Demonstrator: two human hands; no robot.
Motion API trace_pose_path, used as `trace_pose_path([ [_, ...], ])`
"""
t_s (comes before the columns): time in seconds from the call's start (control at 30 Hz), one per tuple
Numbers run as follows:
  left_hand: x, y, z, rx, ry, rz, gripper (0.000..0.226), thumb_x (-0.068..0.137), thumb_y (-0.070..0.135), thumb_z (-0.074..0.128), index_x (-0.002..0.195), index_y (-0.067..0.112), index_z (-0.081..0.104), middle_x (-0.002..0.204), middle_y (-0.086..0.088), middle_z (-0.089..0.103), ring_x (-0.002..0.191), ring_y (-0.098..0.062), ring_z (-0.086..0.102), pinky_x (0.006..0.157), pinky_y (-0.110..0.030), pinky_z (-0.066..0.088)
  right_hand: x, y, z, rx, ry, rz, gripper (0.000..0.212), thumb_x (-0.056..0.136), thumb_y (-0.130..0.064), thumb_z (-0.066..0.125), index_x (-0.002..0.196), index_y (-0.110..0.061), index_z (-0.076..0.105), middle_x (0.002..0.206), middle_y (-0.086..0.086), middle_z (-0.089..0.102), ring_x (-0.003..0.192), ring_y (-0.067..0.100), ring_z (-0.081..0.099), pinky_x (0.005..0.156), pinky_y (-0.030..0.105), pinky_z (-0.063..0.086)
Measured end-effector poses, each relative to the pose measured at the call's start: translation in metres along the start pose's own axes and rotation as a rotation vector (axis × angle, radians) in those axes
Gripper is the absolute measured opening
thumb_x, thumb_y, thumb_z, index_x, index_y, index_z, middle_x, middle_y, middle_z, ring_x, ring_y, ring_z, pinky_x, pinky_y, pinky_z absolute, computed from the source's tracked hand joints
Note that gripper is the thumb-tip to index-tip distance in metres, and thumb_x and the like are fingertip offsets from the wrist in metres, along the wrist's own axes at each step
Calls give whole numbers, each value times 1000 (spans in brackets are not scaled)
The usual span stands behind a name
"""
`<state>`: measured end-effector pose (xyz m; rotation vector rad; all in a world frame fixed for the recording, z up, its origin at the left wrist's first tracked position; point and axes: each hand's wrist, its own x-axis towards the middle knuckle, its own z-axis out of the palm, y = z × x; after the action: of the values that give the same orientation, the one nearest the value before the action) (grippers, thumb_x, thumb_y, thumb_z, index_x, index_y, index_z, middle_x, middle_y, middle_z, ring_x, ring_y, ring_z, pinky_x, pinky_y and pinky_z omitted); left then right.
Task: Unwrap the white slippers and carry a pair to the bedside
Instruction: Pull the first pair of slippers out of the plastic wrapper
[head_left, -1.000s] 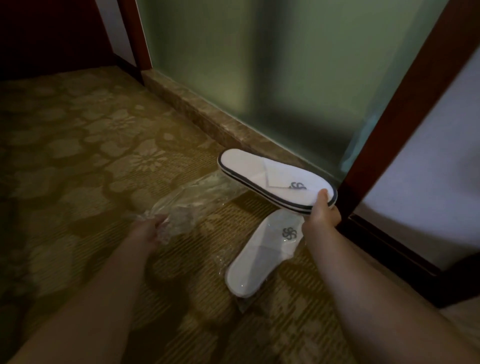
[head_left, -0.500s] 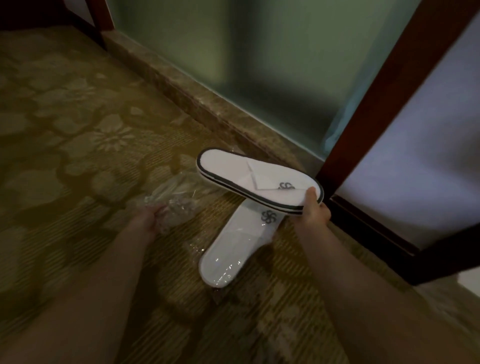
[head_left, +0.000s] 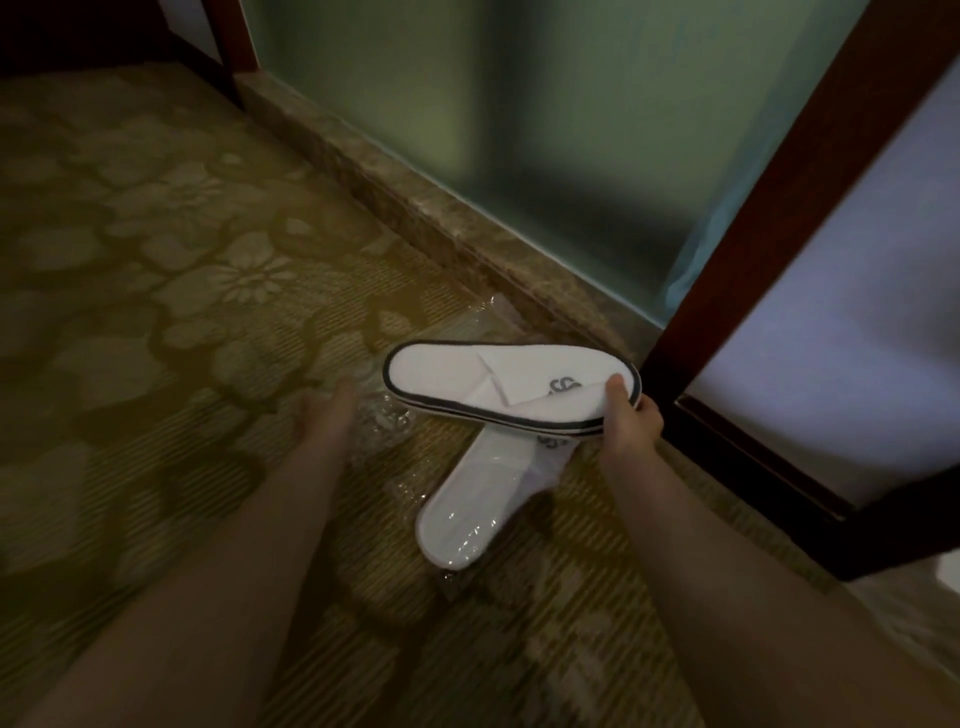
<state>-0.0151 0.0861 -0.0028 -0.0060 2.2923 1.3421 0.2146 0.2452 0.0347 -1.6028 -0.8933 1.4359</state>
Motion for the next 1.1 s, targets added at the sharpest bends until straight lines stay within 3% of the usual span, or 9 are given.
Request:
trace_pose_path([
  [0.23,-41,23,-9,305,-212,398,58,90,44,51,133,6,48,139,-17,50,128,-32,47,105,-38,35,-18,-19,4,-196,-263,-207,18,85,-33,63,95,-20,56,98,3,60,79,17,57,72,32,44],
  [0.3,-50,29,-11,271,-324,444,49,90,40,54,118,1,59,121,-21,61,115,-32,57,93,-35,42,-26,-24,6,-248,-361,-217,22,82,-36,65,97,-20,60,101,3,63,80,15,60,72,30,48],
  [0.4,-68,30,-18,143,-543,398,43,86,40,60,96,-1,70,94,-11,70,93,-23,65,81,-30,47,-43,-29,11,-292,-493,-155,47,79,-39,68,119,-16,59,121,9,61,105,28,61,93,46,51],
  [0.53,-83,39,-28,-73,-700,187,35,79,52,63,95,23,73,110,4,72,98,-13,68,92,-28,49,-64,-38,23,-312,-636,-140,48,80,-39,66,123,-19,57,124,9,61,108,29,61,98,51,48],
  [0.7,-85,49,-54,-92,-676,161,39,85,49,57,111,21,67,123,-2,66,110,-19,62,105,-36,42,-87,-41,44,-258,-561,-226,49,85,-35,61,128,-23,41,106,-3,53,89,17,58,81,36,50],
  [0.8,-86,50,-65,-112,-567,180,44,86,46,57,117,15,65,118,-2,66,110,-21,62,104,-36,44,-100,-39,58,-305,-498,-281,41,85,-37,61,114,-21,37,108,3,50,89,20,54,75,33,43],
  [0.87,-88,50,-69,-118,-484,205,46,86,46,58,115,11,67,110,-3,68,103,-21,64,97,-34,48,-109,-37,67,-334,-499,-289,34,85,-38,59,106,-19,40,105,4,52,85,19,52,70,30,42],
  [0.97,-88,48,-71,-152,-399,261,36,86,40,61,97,8,73,89,-2,71,83,-16,66,73,-22,51,-119,-35,77,-322,-501,-298,25,86,-38,58,101,-19,49,98,3,56,81,18,54,72,29,41],
  [1.1,-84,47,-77,-163,-342,268,37,80,43,66,90,9,75,88,-5,74,82,-18,68,72,-24,52,-123,-40,76,-277,-576,-245,38,86,-38,59,117,-14,57,109,8,64,85,20,60,75,33,48],
])
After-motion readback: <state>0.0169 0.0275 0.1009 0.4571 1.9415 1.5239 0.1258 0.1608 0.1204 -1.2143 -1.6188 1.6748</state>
